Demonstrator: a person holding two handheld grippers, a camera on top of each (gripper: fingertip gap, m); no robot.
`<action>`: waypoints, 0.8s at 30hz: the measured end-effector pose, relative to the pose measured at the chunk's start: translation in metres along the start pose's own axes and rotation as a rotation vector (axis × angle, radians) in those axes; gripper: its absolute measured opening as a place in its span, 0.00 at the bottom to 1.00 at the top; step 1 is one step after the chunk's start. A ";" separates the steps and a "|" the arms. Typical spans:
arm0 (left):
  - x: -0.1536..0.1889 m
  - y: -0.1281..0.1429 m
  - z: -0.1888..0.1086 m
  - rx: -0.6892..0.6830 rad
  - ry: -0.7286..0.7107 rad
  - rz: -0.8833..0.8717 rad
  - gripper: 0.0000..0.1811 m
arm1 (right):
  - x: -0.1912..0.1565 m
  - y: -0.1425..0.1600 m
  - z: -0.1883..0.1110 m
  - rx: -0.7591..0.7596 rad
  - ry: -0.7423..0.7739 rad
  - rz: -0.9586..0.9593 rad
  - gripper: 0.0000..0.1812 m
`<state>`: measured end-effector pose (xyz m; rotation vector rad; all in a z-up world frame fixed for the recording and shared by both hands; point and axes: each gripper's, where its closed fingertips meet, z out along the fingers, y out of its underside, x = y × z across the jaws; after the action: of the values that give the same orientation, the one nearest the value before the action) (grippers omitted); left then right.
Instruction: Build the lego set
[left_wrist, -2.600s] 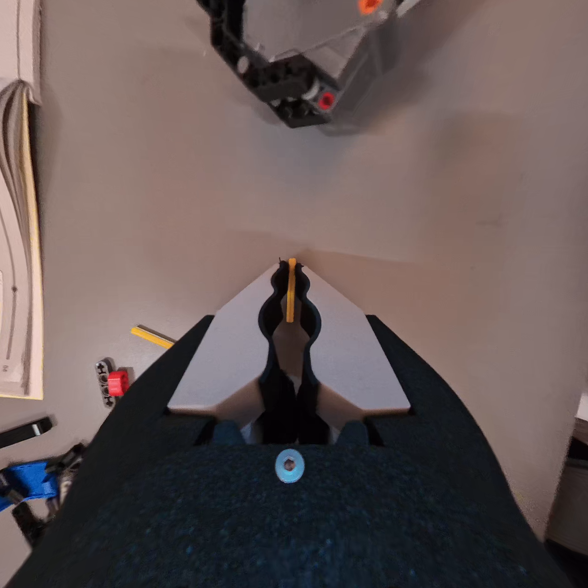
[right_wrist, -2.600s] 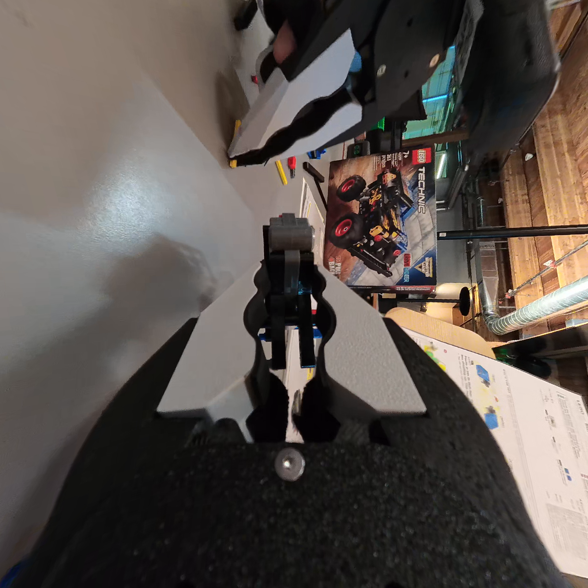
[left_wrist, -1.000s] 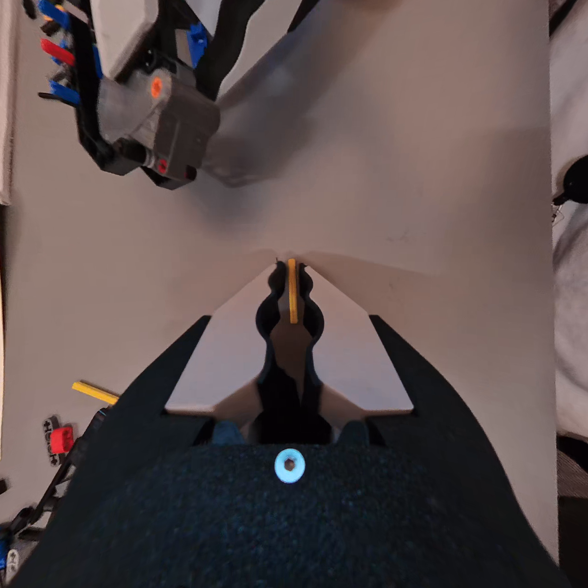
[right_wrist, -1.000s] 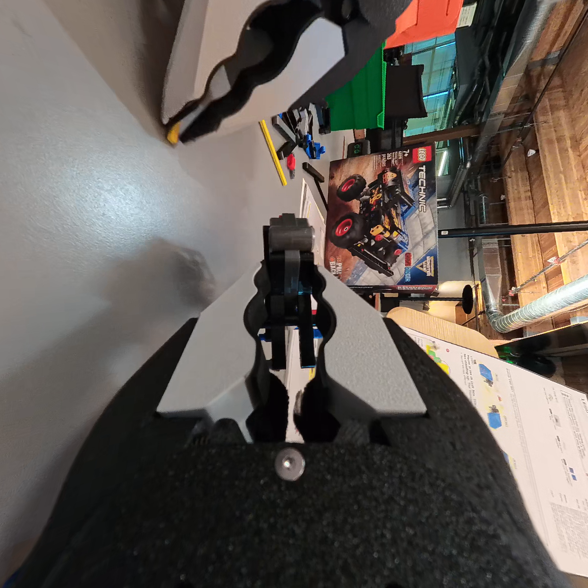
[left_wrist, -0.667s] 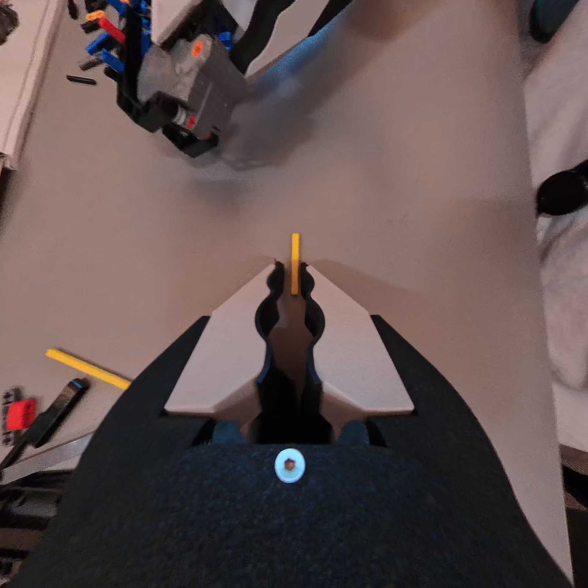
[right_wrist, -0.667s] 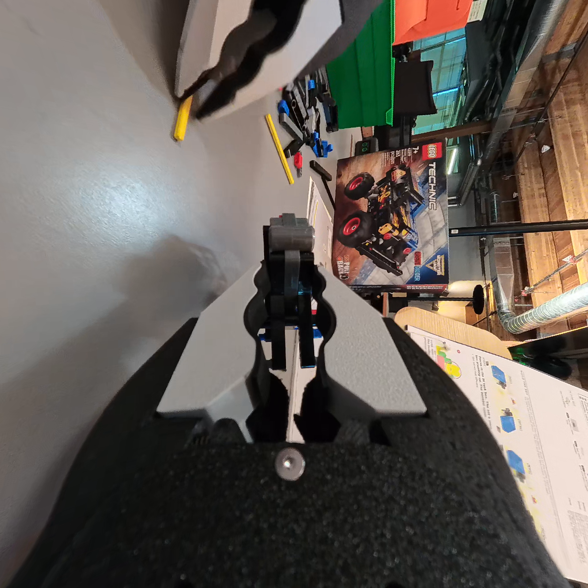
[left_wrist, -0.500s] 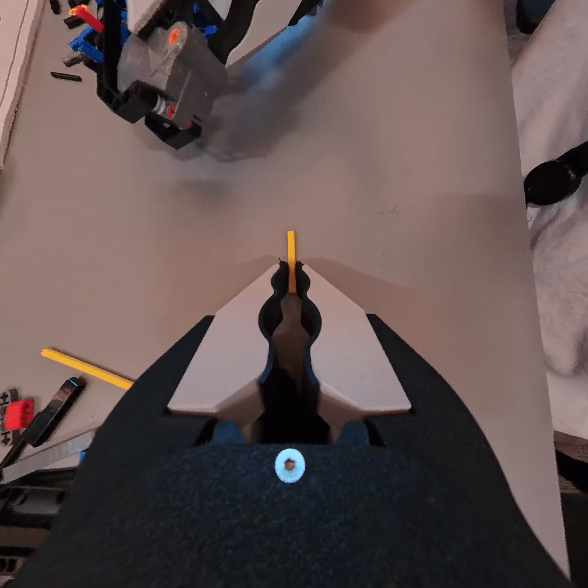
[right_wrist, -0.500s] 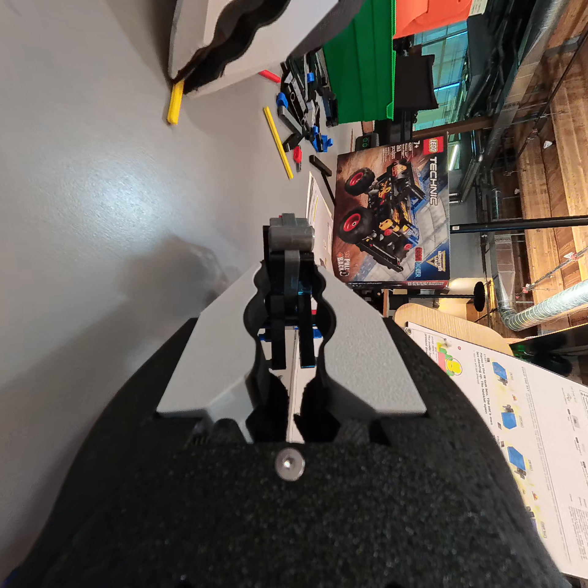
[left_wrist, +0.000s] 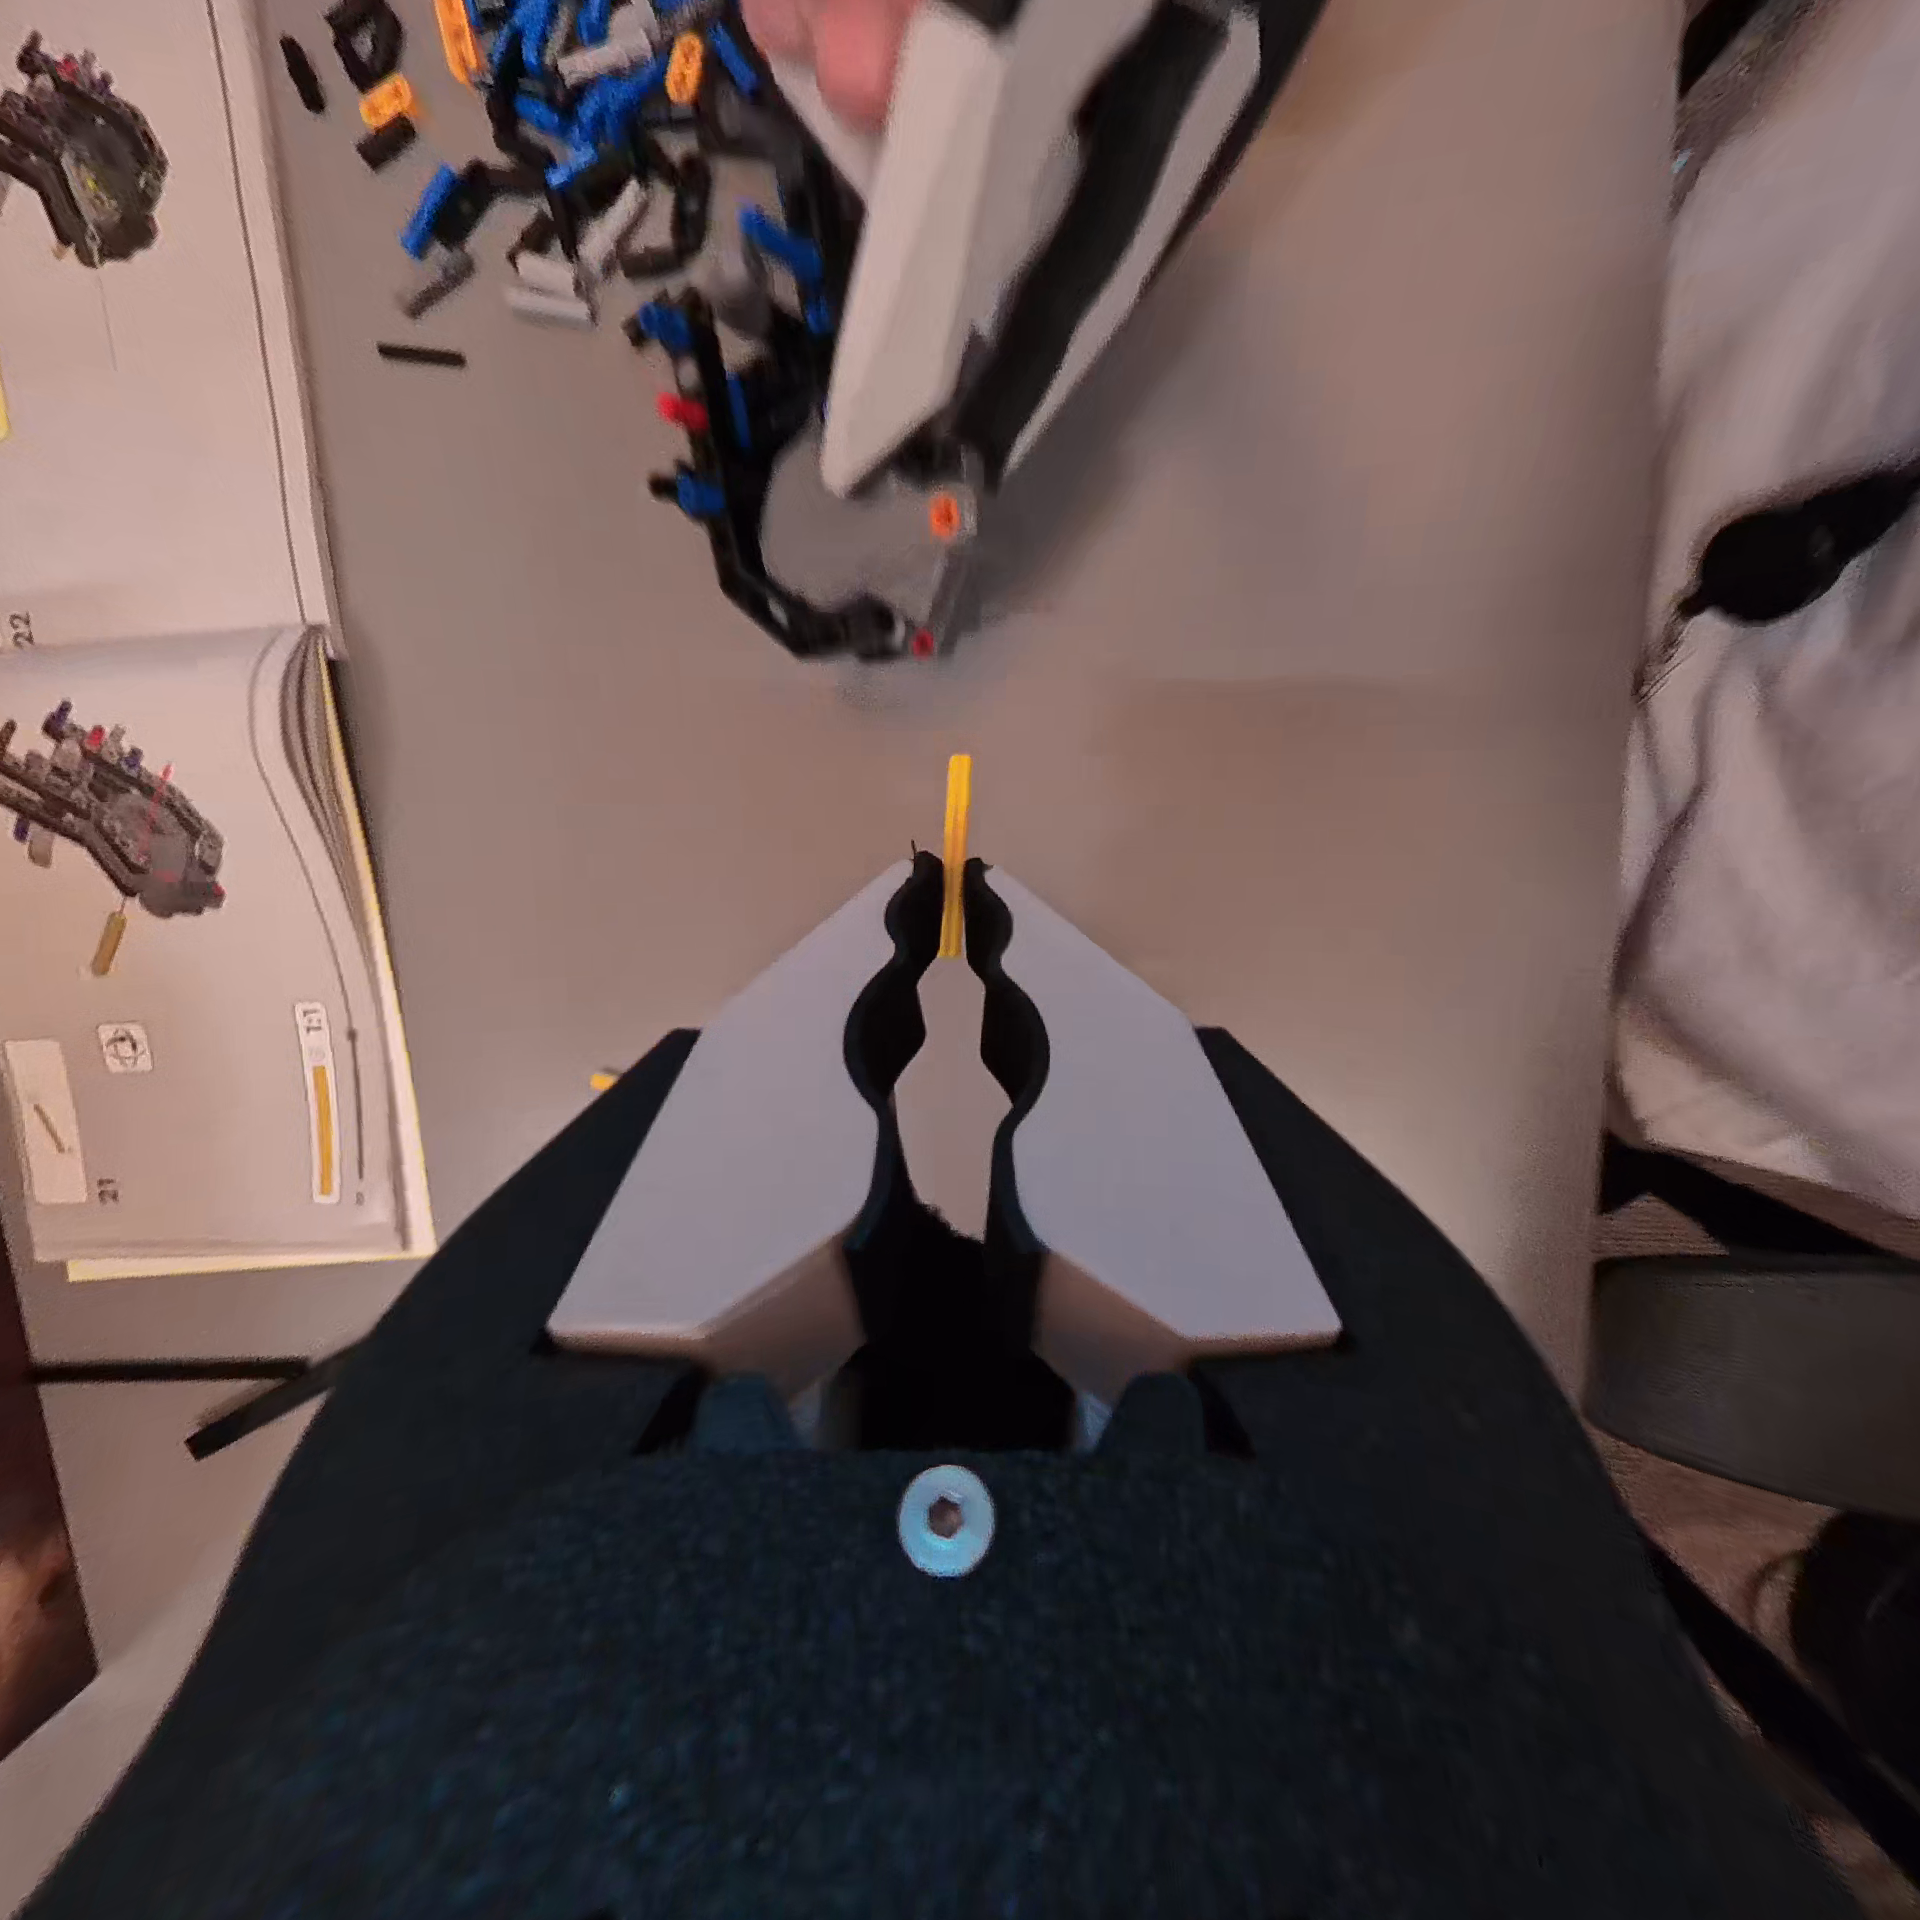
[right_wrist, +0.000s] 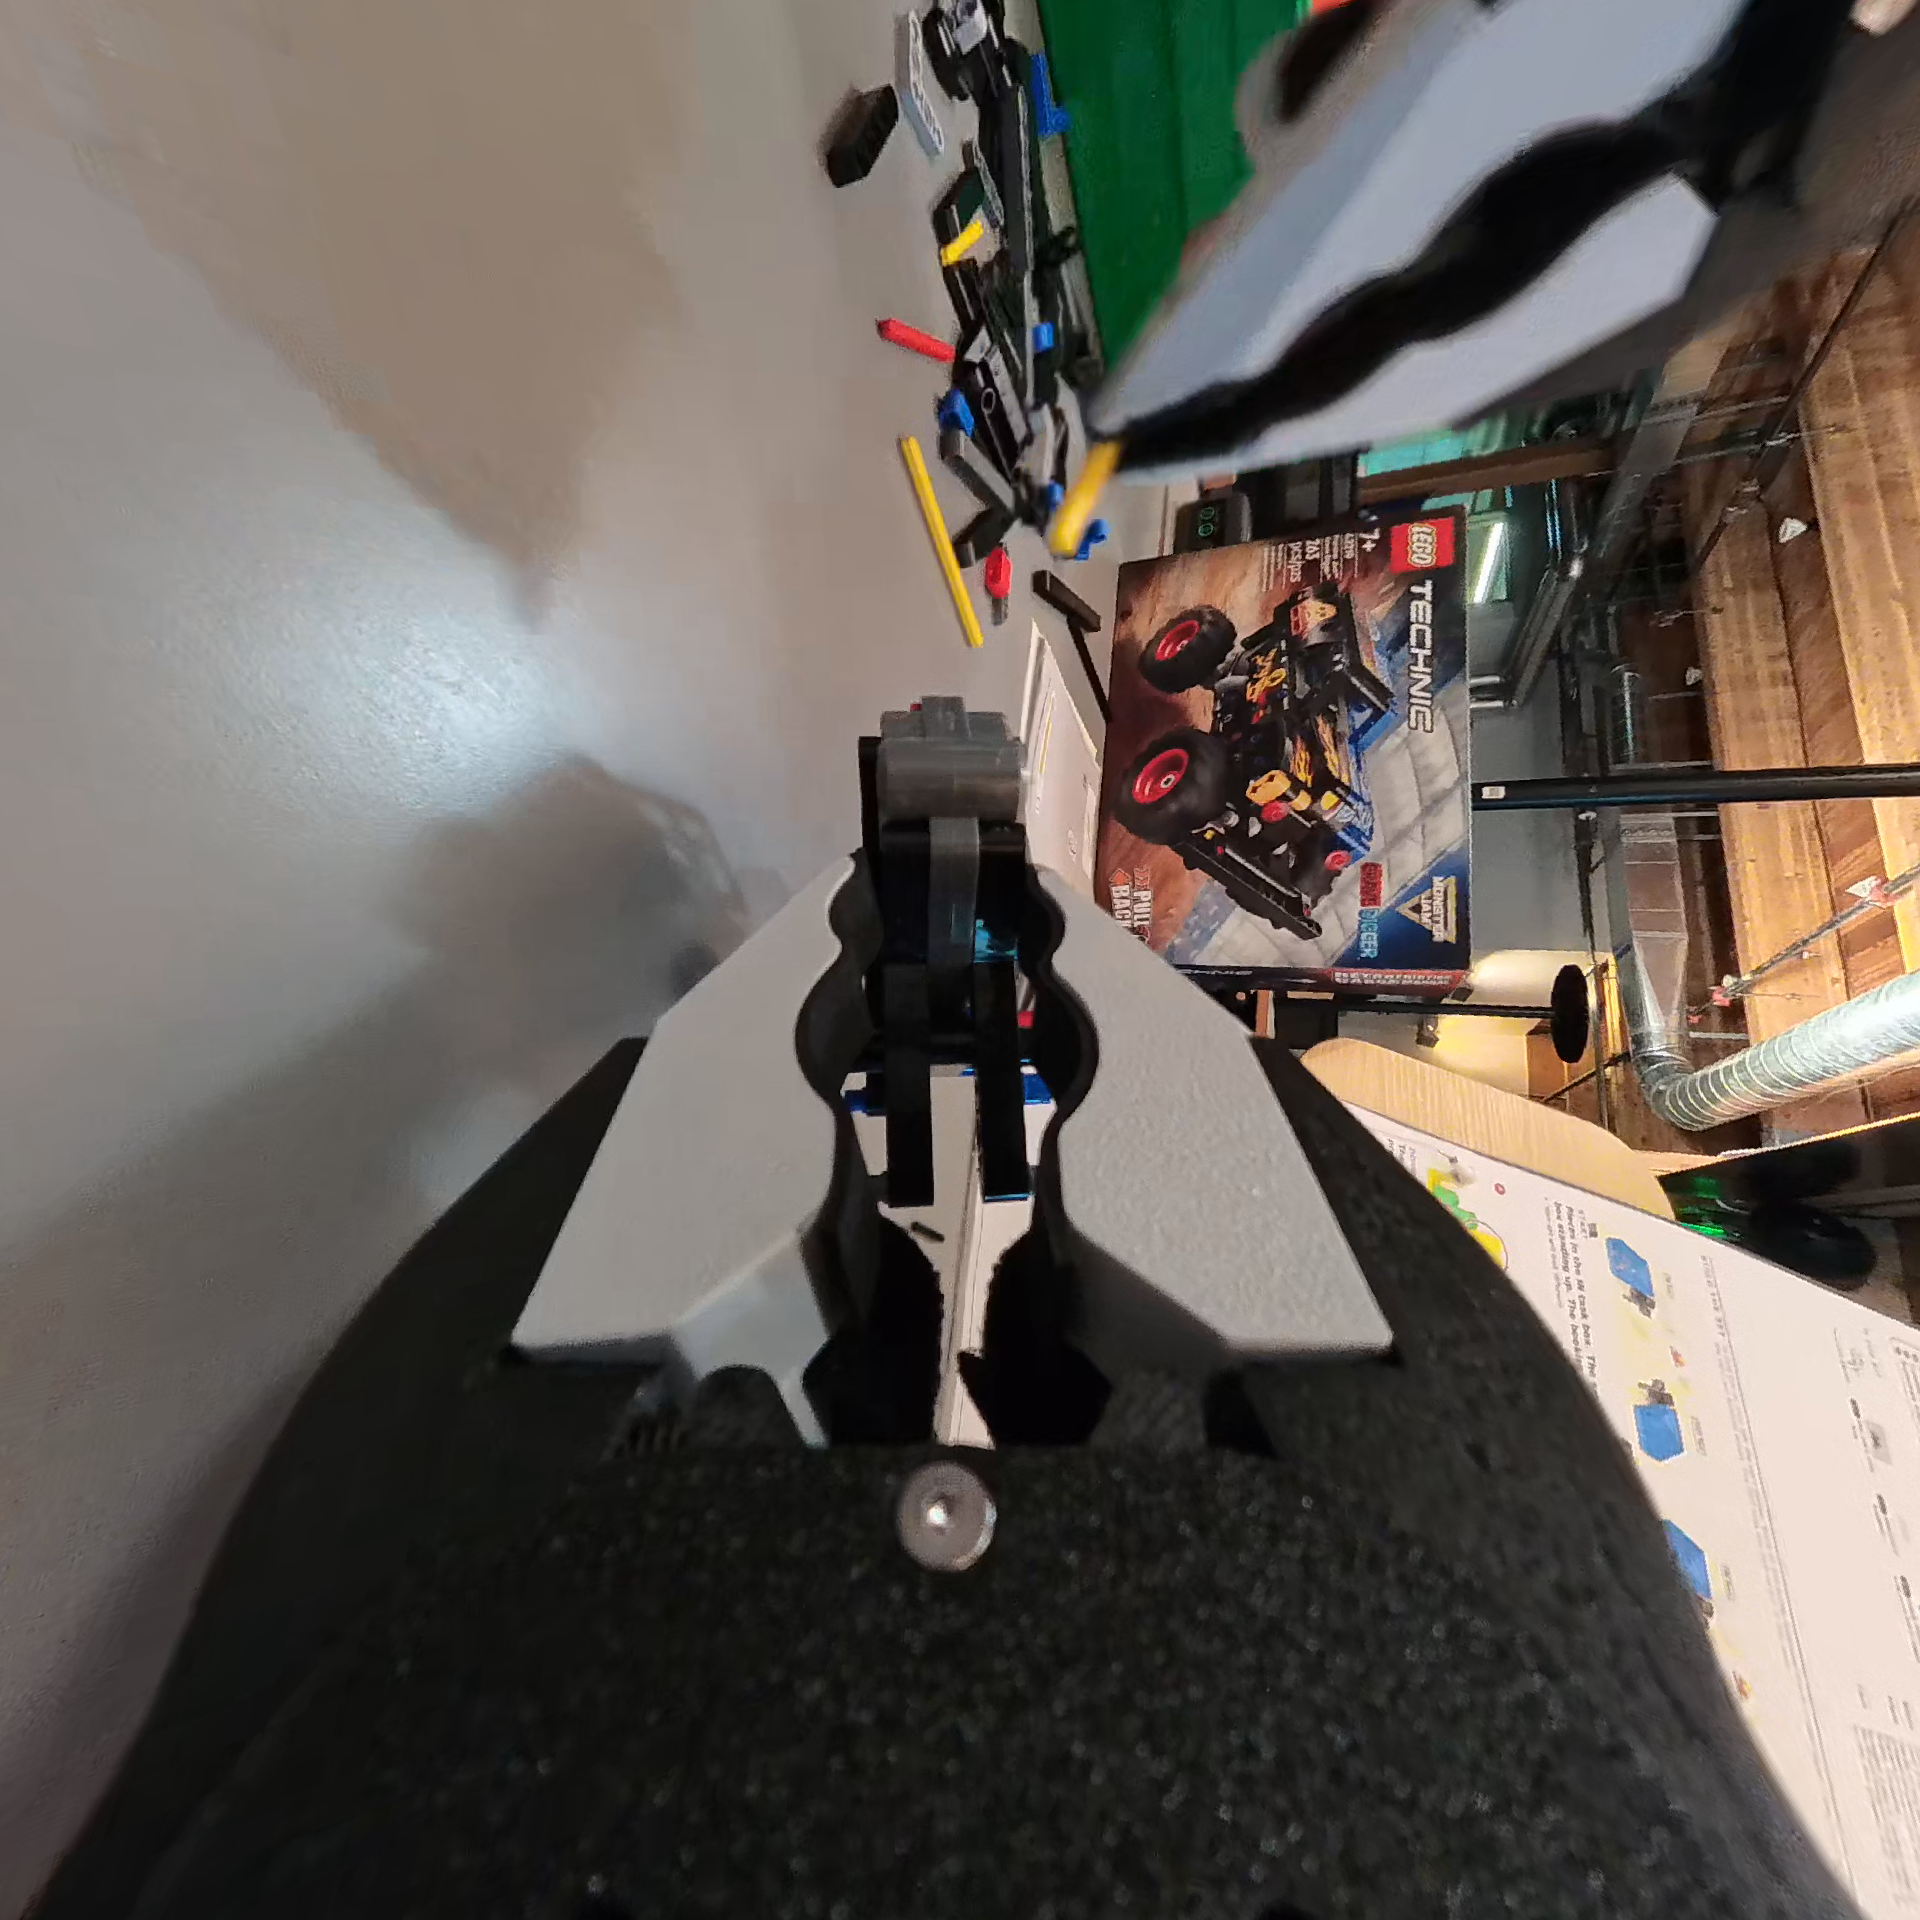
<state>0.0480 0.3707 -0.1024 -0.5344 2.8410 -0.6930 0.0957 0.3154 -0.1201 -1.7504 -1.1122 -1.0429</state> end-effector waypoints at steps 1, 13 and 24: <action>0.000 -0.009 -0.002 -0.010 0.027 -0.019 0.01 | -0.001 -0.001 0.001 -0.001 -0.003 -0.006 0.14; -0.004 -0.046 0.008 -0.378 0.348 -0.409 0.01 | -0.006 -0.004 0.003 -0.021 0.006 -0.081 0.14; 0.002 -0.047 0.024 -0.551 0.371 -0.404 0.02 | -0.009 -0.004 0.003 -0.042 0.005 -0.124 0.14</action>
<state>0.0660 0.3208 -0.1009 -1.1968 3.3101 -0.0292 0.0905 0.3169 -0.1293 -1.7284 -1.2173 -1.1522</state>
